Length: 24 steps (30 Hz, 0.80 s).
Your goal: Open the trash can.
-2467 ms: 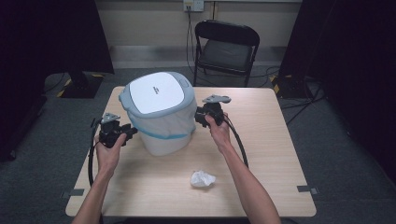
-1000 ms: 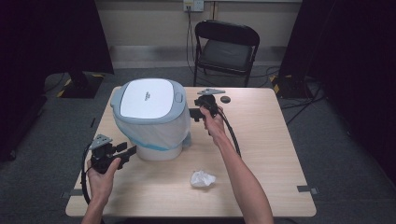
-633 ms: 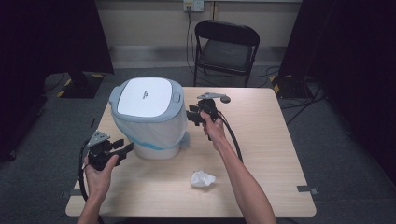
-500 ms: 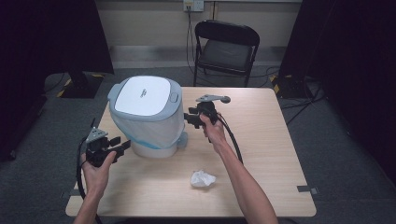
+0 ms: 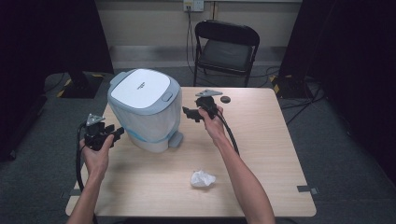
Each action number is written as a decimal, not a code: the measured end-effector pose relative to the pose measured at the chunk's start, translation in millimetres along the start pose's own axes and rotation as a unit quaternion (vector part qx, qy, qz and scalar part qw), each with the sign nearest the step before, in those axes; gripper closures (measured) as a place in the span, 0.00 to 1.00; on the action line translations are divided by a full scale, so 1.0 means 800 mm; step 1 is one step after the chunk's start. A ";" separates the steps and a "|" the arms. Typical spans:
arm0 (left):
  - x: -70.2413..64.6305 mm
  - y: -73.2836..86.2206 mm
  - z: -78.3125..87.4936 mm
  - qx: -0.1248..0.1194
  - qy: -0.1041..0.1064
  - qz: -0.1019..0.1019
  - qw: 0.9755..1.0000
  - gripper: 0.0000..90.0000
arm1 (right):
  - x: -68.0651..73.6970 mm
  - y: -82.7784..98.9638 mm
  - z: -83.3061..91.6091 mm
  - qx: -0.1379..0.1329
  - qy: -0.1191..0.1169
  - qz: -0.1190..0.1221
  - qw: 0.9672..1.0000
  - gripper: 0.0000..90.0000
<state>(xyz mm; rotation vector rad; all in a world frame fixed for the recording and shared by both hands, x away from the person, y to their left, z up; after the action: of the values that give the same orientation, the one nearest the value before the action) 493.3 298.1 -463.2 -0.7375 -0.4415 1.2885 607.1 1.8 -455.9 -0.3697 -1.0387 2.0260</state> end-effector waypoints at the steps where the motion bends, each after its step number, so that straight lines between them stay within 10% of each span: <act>1: 0.003 -0.003 -0.003 -0.001 -0.001 0.000 1.000 0.60 | 0.000 -0.007 -0.003 -0.010 -0.004 -0.004 1.000 0.33; 8: 0.012 -0.016 -0.019 -0.002 0.013 -0.002 1.000 0.65 | 0.014 -0.024 -0.012 -0.027 -0.033 -0.003 0.999 0.58; 14: 0.025 -0.020 -0.027 -0.021 0.034 0.030 0.999 0.73 | 0.034 -0.014 0.005 -0.027 -0.068 0.011 0.997 0.65; 24: 0.030 -0.026 -0.037 -0.022 0.061 0.004 0.998 0.90 | 0.083 0.012 0.037 -0.003 -0.086 0.082 0.993 0.65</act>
<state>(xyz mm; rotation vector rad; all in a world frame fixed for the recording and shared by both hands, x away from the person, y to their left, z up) 533.2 312.3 -471.7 -0.8510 -0.3702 1.2380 543.6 33.6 -438.5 -0.2945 -1.1527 2.2332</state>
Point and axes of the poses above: each handheld gripper's, and its own axes: z roughly backward along the jaws, y roughly out of its underside, x roughly to its left, the point moved 8 cm from there along -z, roughly forward along the jaws, and after that the axes turned 11 degrees about x, right-handed, at the moved point
